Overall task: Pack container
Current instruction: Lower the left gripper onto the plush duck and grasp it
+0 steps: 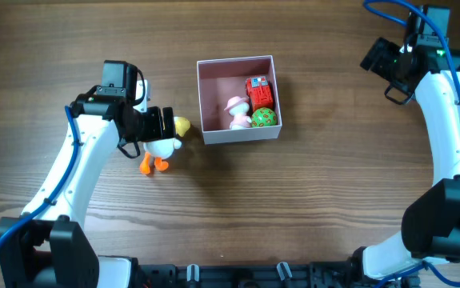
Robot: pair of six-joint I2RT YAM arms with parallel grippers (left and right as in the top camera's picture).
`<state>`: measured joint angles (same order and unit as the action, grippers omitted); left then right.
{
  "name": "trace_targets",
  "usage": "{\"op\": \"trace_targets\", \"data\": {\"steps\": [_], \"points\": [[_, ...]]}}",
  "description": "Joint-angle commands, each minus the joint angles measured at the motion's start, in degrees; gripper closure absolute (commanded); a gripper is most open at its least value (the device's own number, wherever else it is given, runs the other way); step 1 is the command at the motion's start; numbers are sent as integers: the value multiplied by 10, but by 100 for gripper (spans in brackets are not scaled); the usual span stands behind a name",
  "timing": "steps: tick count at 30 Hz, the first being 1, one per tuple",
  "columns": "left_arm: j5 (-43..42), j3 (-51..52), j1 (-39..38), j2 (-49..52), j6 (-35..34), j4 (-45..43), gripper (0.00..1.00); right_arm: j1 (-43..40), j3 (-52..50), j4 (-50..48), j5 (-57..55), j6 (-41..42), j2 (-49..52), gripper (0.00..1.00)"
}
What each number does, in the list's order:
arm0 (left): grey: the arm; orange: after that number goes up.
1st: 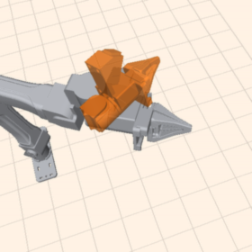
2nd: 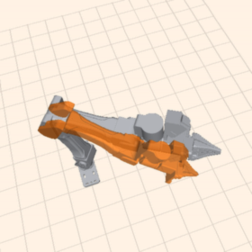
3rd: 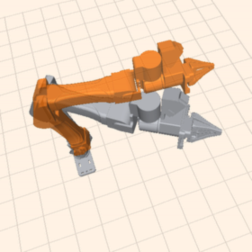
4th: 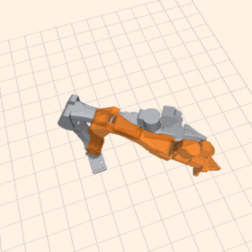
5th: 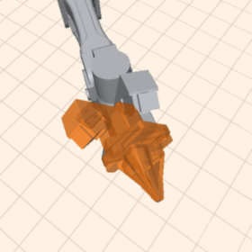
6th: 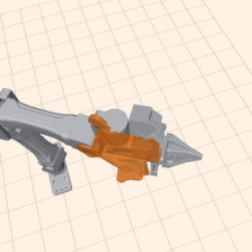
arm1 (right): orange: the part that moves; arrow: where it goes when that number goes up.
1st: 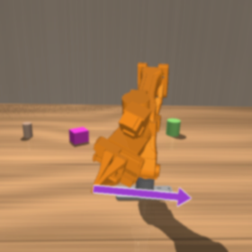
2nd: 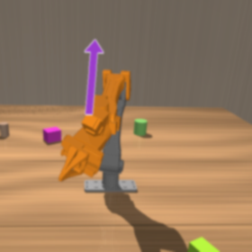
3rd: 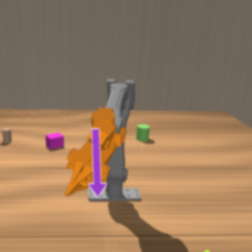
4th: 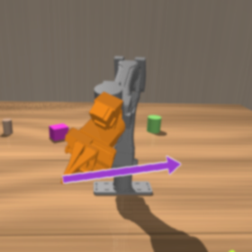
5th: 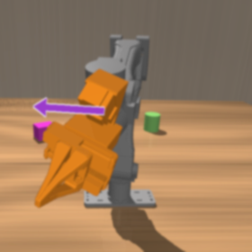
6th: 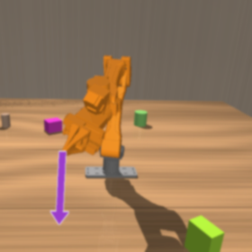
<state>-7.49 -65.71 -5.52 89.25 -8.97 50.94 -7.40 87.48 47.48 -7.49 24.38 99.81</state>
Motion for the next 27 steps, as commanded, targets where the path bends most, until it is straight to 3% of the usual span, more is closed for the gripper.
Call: {"op": "trace_targets", "data": {"steps": [1, 5, 13, 19, 27], "points": [[21, -10, 0, -6, 13, -3, 0, 0, 0, -2, 5, 0, 6, 0], [66, -9, 0, 8, 14, -4, 0, 0, 0, -2, 5, 0, 6, 0], [64, -9, 0, 87, 21, -5, 0, 0, 0, -2, 5, 0, 6, 0], [19, -9, 0, 90, 22, -27, 0, 0, 0, -2, 5, 0, 6, 0], [20, -9, 0, 95, 26, -36, 0, 0, 0, -2, 5, 0, 6, 0]]}}
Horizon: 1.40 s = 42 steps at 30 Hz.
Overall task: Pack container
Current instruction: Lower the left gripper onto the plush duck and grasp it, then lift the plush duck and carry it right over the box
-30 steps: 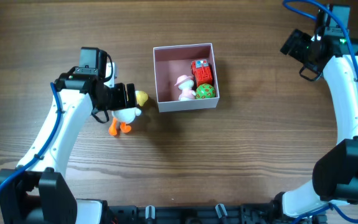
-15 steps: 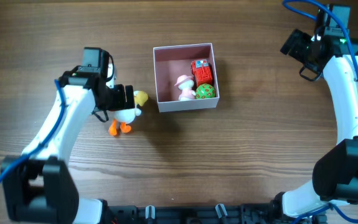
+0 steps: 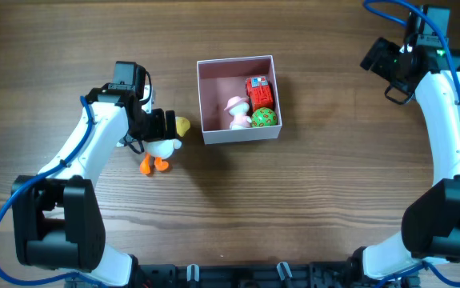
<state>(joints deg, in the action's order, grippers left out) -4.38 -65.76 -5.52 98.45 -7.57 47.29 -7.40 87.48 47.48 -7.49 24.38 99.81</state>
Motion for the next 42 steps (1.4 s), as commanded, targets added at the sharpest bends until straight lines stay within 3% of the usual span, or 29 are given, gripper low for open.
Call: {"op": "trace_targets", "data": {"steps": [1, 29, 35, 42], "points": [[-11, -8, 0, 6, 12, 5, 0, 0, 0, -2, 5, 0, 6, 0], [-5, 3, 0, 63, 14, 0, 0, 0, 0, -2, 5, 0, 6, 0], [-6, 1, 0, 62, 14, -8, 28, 0, 0, -2, 5, 0, 6, 0], [-11, -61, 0, 50, 13, 40, 41, 0, 0, -2, 5, 0, 6, 0]]}}
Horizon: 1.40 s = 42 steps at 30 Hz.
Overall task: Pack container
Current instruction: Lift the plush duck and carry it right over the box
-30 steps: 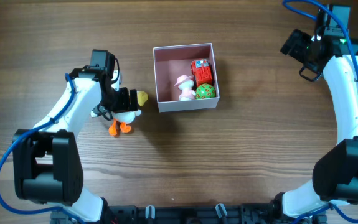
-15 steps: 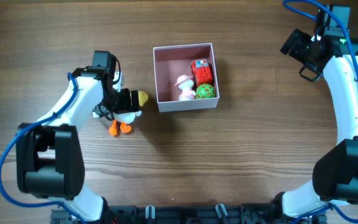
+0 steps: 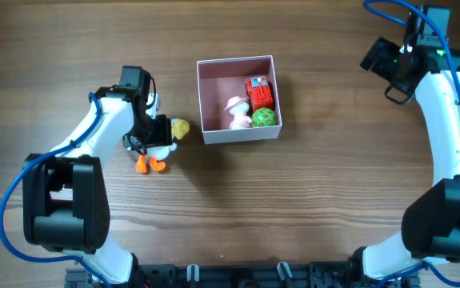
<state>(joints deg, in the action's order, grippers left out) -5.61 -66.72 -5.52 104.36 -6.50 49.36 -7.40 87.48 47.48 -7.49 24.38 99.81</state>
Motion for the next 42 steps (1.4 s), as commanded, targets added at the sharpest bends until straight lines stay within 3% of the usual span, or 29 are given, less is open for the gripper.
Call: {"op": "trace_targets", "data": {"steps": [1, 7, 13, 21, 30, 36, 42], "points": [[1, -75, 0, -14, 3, 31, 41, 0, 0, -2, 5, 0, 6, 0], [-22, -221, -1, -38, 3, 91, 42, 0, 0, -2, 5, 0, 6, 0], [-55, -322, -26, -66, -19, 94, 48, 0, 0, -2, 5, 0, 6, 0], [-57, -328, -108, -78, -187, 43, 46, 0, 0, -2, 5, 0, 6, 0], [-4, -328, -204, -41, -202, -32, 44, 0, 0, -2, 5, 0, 6, 0], [25, -328, -203, 3, -274, -58, 41, 0, 0, -2, 5, 0, 6, 0], [25, -328, -200, 43, -298, -65, 42, 0, 0, -2, 5, 0, 6, 0]]}}
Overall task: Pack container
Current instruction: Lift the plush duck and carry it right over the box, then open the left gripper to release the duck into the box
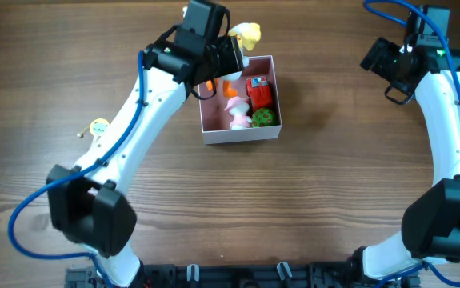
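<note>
The white box (242, 134) with a pink inside stands at the table's middle back. In it lie a red toy (259, 92), a pink figure (235, 112) and a green ball (263, 118). My left gripper (231, 58) hangs over the box's far left part, shut on the toy duck. The duck's yellow head (246, 34) sticks out past the far rim. Its orange feet (231, 86) dangle over the box's inside. My right gripper (386, 60) is raised at the far right, well away from the box; its fingers cannot be made out.
A small yellow round piece (99, 126) lies on the wooden table to the left, where the duck was before. The right arm's white links (454, 120) run down the right edge.
My left gripper was low at the table beside the box's left wall with the duck. Now it holds the duck lifted over the box's far left part. A small yellow piece now shows on the table at the left.
At first my left gripper was at the duck standing on the table left of the box. In the two later moments the arm had shifted around it, still at the duck. Now the duck hangs in the gripper over the box. The right arm never moved.
</note>
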Robot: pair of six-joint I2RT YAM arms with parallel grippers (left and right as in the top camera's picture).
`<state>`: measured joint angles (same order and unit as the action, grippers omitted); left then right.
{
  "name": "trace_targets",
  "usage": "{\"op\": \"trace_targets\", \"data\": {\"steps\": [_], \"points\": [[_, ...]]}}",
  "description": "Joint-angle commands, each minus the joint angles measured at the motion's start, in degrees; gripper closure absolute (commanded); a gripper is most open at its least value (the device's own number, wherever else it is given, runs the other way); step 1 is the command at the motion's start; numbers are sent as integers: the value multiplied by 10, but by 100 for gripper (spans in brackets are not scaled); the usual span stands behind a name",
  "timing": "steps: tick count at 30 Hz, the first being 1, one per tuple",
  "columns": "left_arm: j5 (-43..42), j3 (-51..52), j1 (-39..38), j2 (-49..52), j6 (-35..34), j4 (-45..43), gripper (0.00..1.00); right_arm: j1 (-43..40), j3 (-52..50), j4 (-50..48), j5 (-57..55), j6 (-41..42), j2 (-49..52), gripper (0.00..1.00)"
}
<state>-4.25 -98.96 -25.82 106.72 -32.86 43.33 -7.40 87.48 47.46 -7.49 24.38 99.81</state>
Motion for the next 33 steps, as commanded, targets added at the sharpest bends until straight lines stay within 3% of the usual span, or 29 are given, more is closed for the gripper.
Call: {"op": "trace_targets", "data": {"steps": [1, 5, 9, 17, 22, 25, 33], "points": [[11, -6, 3, 26, -39, -5, 42, 0, 0, -1, 5, 0, 6, 0], [11, -6, 3, 39, -56, -2, 43, 0, 0, -1, 5, 0, 6, 0], [12, -6, 3, 43, -89, 13, 50, 0, 0, -1, 5, 0, 6, 0], [16, -6, 3, 43, -138, 28, 48, 0, 0, -1, 5, 0, 6, 0], [20, -6, 3, 43, -178, 38, 43, 0, 0, -1, 5, 0, 6, 0], [38, -6, 3, 43, -178, 43, 35, 0, 0, -2, 5, 0, 6, 0], [40, -6, 10, 43, -178, 47, 29, 0, 0, -1, 5, 0, 6, 0]]}}
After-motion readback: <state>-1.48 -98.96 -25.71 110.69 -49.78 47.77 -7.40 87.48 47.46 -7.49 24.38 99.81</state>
